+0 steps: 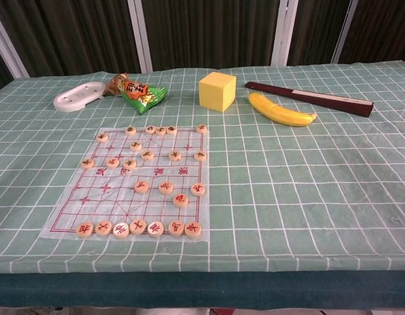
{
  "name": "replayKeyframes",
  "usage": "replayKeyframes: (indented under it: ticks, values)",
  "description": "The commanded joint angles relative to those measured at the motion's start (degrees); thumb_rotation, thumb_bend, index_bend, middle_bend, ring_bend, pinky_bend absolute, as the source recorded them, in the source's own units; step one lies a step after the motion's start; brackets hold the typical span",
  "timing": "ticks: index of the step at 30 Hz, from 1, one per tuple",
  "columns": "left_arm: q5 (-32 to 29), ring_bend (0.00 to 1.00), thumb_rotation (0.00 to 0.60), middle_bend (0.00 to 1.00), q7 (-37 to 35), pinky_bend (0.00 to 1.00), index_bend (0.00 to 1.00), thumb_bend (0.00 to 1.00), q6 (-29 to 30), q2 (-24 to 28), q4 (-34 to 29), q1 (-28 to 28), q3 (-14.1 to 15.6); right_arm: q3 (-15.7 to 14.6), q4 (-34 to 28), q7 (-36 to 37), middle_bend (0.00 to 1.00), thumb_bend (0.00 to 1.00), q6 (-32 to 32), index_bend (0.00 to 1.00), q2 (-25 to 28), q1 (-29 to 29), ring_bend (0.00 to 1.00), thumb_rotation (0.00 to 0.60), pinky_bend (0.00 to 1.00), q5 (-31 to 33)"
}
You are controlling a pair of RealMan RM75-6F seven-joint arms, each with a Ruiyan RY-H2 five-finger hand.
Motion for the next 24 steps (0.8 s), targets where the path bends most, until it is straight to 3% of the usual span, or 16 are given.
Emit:
replayKeyframes:
  ticks: [1, 7, 9, 10, 12, 14, 15, 17, 19, 24]
  values:
    - [-0.1, 0.00, 0.600, 0.00, 0.2, 0.12, 0.00, 0.44, -0.5, 0.1, -0.2, -0.1, 0.2, 0.0, 0.0, -0.1, 0.00, 0.19, 0.1, 0.00, 0.0, 0.0, 0.00, 0.600, 0.00, -0.1]
    - [0.9, 0.00, 0.600, 0.00, -1.7, 0.13, 0.00, 0.44, -2.5, -1.3, 0.3, -1.8, 0.2, -0.4, -0.3, 0.1, 0.00, 0.19, -0.3, 0.00, 0.3, 0.0, 0.00, 0.600, 0.00, -0.4]
    - [1.3, 0.07, 0.600, 0.05, -3.4, 0.24, 0.00, 0.44, -3.1, -3.9, 2.9, -3.3, -0.6, -0.4, -0.3, 0.2, 0.00, 0.19, -0.2, 0.00, 0.3, 0.0, 0.00, 0.600, 0.00, -0.4]
    - [1.5, 0.16, 0.600, 0.11, -3.9, 0.36, 0.00, 0.44, -3.5, -5.1, 4.0, -4.1, -1.1, -0.4, -0.3, 0.3, 0.00, 0.19, -0.3, 0.00, 0.3, 0.1, 0.00, 0.600, 0.00, -0.4]
    - [0.8, 0.46, 0.600, 0.34, -5.7, 0.72, 0.01, 0.44, -4.2, -8.0, 6.2, -5.7, -2.6, -0.4, -0.3, 0.5, 0.00, 0.19, -0.5, 0.00, 0.3, 0.2, 0.00, 0.600, 0.00, -0.3]
    - [-0.1, 0.72, 0.600, 0.58, -6.4, 0.93, 0.05, 0.44, -5.7, -10.8, 8.2, -7.5, -3.9, -0.4, -0.3, 0.7, 0.00, 0.19, -0.7, 0.00, 0.3, 0.2, 0.00, 0.600, 0.00, -0.3]
    - [-0.5, 0.83, 0.600, 0.69, -6.2, 0.98, 0.07, 0.44, -7.2, -11.5, 8.8, -8.4, -4.0, -0.5, -0.3, 0.7, 0.00, 0.19, -0.7, 0.00, 0.3, 0.2, 0.00, 0.600, 0.00, -0.4]
    - [-2.2, 0.96, 0.600, 0.85, -5.8, 1.00, 0.11, 0.44, -10.5, -12.8, 8.8, -10.2, -4.7, -0.5, -0.2, 0.7, 0.00, 0.19, -0.6, 0.00, 0.3, 0.2, 0.00, 0.600, 0.00, -0.4]
    - [-4.4, 1.00, 0.600, 0.95, -5.2, 1.00, 0.18, 0.44, -12.6, -14.8, 8.8, -11.6, -5.8, -0.5, -0.1, 0.7, 0.00, 0.19, -0.8, 0.00, 0.3, 0.3, 0.00, 0.600, 0.00, -0.3]
    - [-10.3, 1.00, 0.600, 1.00, -0.4, 1.00, 0.31, 0.44, -18.7, -19.1, 10.1, -15.2, -8.2, -0.6, -0.1, 0.7, 0.00, 0.19, -1.1, 0.00, 0.3, 0.4, 0.00, 0.600, 0.00, -0.3]
